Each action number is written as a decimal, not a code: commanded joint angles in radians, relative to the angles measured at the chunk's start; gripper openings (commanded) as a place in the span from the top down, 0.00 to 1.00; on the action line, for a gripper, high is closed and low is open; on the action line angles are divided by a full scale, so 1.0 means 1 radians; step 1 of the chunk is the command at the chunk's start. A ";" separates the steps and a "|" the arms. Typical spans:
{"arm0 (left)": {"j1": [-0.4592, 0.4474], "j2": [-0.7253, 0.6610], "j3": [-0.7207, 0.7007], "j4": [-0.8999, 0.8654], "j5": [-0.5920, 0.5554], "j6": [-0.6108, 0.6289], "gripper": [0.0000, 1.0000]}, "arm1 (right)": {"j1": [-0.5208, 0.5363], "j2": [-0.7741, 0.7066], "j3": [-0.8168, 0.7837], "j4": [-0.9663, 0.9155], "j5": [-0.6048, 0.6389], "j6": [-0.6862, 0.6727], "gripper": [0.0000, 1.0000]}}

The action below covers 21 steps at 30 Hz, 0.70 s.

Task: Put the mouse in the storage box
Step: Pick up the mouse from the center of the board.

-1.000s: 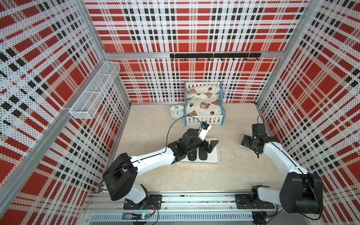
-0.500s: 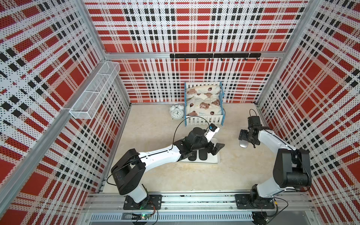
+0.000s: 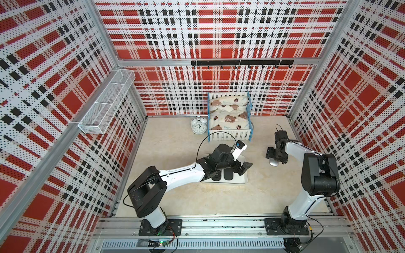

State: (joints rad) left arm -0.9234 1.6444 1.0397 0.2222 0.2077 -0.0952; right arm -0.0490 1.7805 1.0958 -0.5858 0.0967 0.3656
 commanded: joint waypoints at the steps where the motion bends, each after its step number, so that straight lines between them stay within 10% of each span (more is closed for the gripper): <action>1: 0.003 0.006 0.023 -0.010 -0.026 0.017 0.01 | -0.008 0.013 -0.011 -0.006 -0.002 0.016 0.27; 14: 0.007 -0.016 0.018 -0.003 -0.169 -0.002 0.01 | 0.015 -0.046 -0.026 -0.002 -0.032 0.014 0.56; 21: 0.110 -0.172 -0.193 0.207 -0.240 -0.146 0.01 | 0.261 -0.198 0.093 -0.127 0.028 0.014 0.56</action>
State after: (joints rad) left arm -0.8665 1.5604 0.9264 0.3008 0.0349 -0.1570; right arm 0.1066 1.6791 1.1187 -0.6659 0.1024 0.3794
